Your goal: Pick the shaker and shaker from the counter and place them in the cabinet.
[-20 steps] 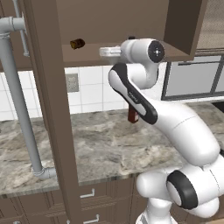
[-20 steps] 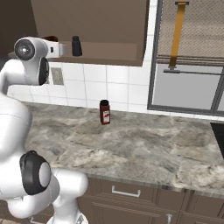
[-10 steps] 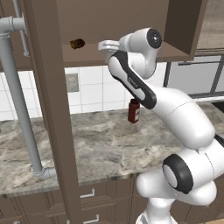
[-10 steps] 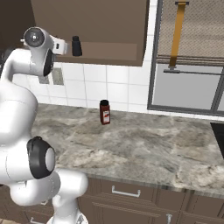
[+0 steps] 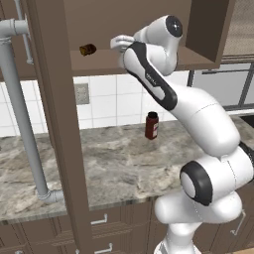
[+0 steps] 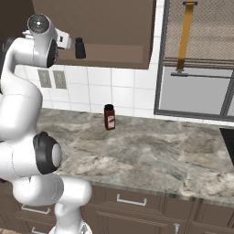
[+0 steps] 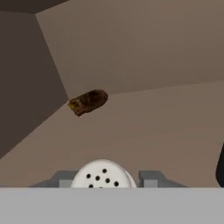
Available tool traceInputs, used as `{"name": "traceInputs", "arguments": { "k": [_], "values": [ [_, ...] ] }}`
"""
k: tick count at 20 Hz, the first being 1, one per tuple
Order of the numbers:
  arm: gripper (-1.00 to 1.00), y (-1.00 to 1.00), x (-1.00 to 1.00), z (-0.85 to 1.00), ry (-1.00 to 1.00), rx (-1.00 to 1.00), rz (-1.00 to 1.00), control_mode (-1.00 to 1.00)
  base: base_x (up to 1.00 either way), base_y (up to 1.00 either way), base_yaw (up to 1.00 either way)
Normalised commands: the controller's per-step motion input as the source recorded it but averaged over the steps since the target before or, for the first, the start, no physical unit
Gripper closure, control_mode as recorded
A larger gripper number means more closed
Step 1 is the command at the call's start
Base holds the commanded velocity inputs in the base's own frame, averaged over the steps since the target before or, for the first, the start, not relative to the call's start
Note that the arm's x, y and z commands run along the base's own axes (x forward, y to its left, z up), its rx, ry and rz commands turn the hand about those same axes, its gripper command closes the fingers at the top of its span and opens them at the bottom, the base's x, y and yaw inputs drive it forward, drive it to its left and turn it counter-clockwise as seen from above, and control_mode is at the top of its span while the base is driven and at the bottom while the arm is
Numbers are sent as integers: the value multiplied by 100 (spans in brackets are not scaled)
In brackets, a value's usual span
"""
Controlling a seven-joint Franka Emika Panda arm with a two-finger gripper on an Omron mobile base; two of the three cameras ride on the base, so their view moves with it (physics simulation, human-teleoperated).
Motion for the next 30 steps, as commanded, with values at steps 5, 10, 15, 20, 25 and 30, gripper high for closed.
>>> {"name": "traceInputs", "arguments": {
  "k": [5,10,15,20,25,30],
  "values": [
    [100,0,24,0,-5,0,0,-100,0,0,0],
    [100,0,39,0,-5,-1,0,-100,0,0,0],
    [100,12,33,-6,-1,0,0,-100,0,0,0],
    [100,31,28,-21,0,0,3,-100,0,0,0],
    [100,28,27,-18,0,0,3,-100,0,0,0],
    [100,21,34,-18,0,0,1,-100,0,0,0]
  ]
}}
